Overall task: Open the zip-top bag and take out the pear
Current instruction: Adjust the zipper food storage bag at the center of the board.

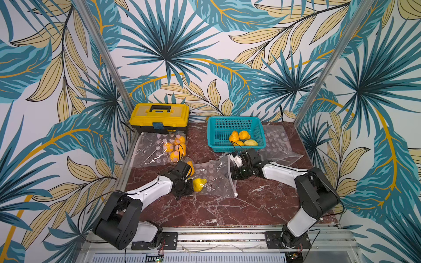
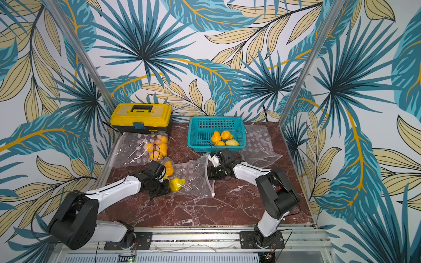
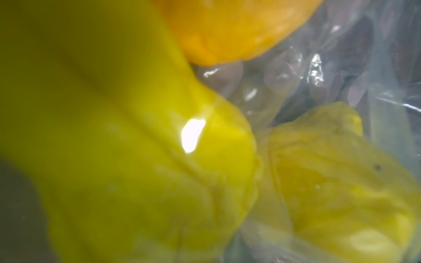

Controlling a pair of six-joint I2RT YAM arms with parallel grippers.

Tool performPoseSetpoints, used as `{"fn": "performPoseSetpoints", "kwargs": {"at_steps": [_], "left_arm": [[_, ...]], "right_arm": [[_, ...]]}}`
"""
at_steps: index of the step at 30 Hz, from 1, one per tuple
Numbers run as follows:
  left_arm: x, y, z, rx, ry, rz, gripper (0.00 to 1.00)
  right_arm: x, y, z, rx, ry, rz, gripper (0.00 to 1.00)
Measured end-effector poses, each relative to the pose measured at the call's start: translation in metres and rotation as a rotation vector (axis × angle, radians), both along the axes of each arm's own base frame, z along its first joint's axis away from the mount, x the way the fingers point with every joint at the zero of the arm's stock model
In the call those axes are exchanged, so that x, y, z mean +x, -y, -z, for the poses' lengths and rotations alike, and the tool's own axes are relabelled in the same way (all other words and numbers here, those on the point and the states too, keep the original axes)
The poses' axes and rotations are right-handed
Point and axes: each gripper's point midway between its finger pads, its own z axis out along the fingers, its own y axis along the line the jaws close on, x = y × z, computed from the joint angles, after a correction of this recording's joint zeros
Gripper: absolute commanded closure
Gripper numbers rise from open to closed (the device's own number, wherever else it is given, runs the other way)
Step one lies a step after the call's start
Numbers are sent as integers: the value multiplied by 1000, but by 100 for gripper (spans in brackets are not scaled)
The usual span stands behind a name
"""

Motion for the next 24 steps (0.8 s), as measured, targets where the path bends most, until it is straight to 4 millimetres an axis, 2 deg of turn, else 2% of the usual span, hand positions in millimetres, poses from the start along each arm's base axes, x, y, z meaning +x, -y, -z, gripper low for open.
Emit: {"fn": "performPoseSetpoints", "kwargs": {"at_steps": [8,13,17,24], "left_arm": [[17,11,5,-28,26,14,79],[23,12,4,-32,50,18,80],[25,5,4,-30,56,3,81],[29,-3,4,-29,57,-27,84]], "right_arm": [[-13,-4,10,79,-34,9,59],[-19,0,17,61,-59,16,59],[-26,14,32,-14,-93,47,61],[-32,46,34,-118,-97,118,61]]}}
